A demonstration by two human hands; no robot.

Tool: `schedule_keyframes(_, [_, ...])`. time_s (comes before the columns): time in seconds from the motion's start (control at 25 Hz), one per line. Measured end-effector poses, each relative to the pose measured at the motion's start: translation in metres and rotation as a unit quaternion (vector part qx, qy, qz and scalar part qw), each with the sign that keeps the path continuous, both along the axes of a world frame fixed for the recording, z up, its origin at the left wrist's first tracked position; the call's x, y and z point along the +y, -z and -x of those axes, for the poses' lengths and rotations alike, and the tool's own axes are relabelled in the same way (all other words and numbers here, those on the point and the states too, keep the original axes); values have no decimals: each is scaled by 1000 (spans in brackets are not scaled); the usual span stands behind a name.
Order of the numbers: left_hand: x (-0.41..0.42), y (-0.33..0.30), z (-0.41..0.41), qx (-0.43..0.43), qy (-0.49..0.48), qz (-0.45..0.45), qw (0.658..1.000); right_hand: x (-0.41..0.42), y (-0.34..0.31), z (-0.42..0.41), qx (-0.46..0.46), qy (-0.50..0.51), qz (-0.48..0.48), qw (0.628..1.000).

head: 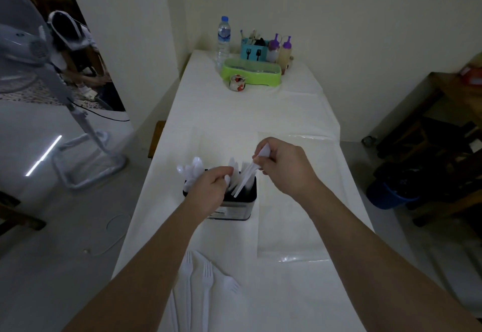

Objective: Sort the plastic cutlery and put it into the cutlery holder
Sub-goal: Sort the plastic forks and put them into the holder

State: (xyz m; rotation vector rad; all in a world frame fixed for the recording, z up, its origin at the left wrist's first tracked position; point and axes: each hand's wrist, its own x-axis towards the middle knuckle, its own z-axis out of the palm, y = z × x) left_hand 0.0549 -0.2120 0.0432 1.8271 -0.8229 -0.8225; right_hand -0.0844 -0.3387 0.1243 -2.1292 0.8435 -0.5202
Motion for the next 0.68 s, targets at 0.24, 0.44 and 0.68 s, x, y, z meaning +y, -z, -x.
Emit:
schedule_keyframes(0.24, [4,-1,9,28,-35,44,998,3,21,-18,65,-20,33,997])
schedule_keyframes(0.44, [14,4,9,-31,20,59,998,14,43,-27,116,-49,57,990])
schedule_keyframes(0.68, [29,6,8,-78,47,66,994,29,62,-34,175,-31,129,976])
